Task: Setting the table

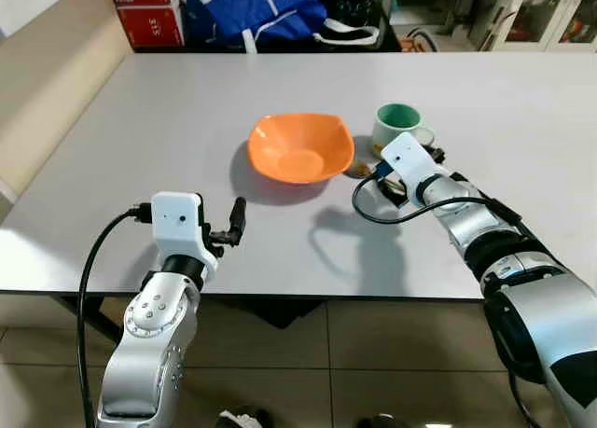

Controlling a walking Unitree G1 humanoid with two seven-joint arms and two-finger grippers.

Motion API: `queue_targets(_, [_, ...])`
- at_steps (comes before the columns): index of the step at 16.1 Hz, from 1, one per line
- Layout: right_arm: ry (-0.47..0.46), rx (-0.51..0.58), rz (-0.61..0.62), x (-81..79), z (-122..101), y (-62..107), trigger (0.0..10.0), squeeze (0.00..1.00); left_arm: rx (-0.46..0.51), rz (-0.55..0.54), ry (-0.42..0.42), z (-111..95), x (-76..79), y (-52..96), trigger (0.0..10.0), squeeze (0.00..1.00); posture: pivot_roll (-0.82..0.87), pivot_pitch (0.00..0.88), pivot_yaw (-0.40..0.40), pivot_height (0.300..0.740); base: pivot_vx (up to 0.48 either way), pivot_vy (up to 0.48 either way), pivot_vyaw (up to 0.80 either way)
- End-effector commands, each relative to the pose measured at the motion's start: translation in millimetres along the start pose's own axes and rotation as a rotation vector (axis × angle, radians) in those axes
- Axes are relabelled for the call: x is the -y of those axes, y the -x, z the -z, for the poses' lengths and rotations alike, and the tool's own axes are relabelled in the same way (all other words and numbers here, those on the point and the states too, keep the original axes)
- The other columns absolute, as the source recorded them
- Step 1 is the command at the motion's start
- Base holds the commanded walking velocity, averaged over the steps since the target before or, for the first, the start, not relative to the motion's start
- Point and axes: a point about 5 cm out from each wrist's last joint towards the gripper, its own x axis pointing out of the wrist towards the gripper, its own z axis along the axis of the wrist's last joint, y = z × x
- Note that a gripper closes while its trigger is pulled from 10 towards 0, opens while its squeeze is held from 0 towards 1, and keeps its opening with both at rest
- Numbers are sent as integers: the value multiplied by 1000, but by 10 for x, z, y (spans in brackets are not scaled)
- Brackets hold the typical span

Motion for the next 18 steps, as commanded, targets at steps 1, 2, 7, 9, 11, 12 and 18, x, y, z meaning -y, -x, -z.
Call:
queue_targets(1, [-36,-15,-19,2,-8,-5,10000,0,-3,2,1,-19,0,28,10000,0,-41,124,50,740,0,0,0])
queue_targets(2, [-52,-21,-29,-8,3,-5,10000,0,-5,3,1,-21,1,33,10000,0,-38,127,50,740,0,0,0])
queue_targets(7, [-119,-55,-33,-19,56,-1,10000,0,-17,3,-6,-39,-7,66,10000,0,-24,136,58,740,0,0,0])
queue_targets(9, [-173,-71,-36,-37,85,0,10000,0,-19,3,-8,-42,-14,70,10000,0,-23,138,60,740,0,0,0])
queue_targets(11, [-277,-104,-35,-73,158,7,10000,0,-20,4,-11,-50,-21,59,10000,0,-22,140,61,740,0,0,0])
queue_targets(12, [-303,-114,-35,-84,179,9,10000,0,-19,4,-12,-55,-24,55,10000,0,-23,141,62,740,0,0,0])
queue_targets(18, [-375,-151,-69,-151,256,21,7333,0,-24,7,-11,-64,-15,51,10000,0,-23,146,63,740,0,0,0])
